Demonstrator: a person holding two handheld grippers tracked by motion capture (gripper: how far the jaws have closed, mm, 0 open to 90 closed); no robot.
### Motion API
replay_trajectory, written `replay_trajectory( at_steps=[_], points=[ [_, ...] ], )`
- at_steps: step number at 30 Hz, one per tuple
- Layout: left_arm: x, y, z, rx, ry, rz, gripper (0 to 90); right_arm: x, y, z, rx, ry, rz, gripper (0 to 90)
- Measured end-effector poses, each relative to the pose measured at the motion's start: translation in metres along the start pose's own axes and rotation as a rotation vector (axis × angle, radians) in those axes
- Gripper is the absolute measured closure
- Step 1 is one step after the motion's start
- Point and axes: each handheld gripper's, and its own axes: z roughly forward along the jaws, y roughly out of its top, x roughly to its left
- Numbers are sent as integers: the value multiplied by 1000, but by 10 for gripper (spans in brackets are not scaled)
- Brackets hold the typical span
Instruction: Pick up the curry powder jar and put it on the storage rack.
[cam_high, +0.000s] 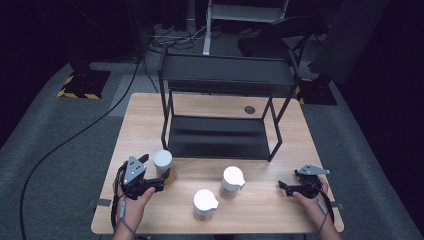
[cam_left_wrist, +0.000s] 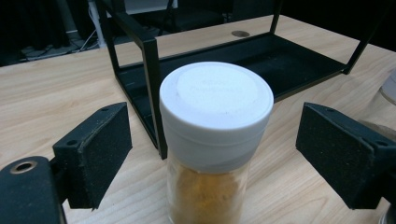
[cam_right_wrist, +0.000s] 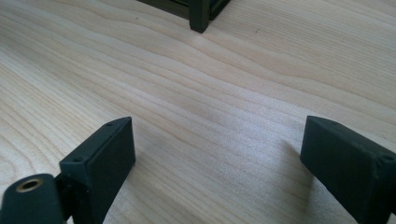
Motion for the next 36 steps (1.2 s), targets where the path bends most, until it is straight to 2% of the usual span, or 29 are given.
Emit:
replay_trajectory(
  at_steps=[3,6,19,29,31,36],
  points=[
    [0,2,3,-9,-6,8,103,0,0,0,0,0,0,101],
    [1,3,6,-12,-14,-1,103,0,0,0,0,0,-1,100],
    [3,3,21,11,-30,-10,146,0,0,0,1,3,-2,98],
    [0,1,25,36,0,20,314,-1,0,0,2,3,-3,96],
    [0,2,24,43,1,21,326,-1,0,0,2,3,-3,96],
    [-3,3,24,47,-2,52,329,-1,1,1,2,4,-4,96]
  ],
)
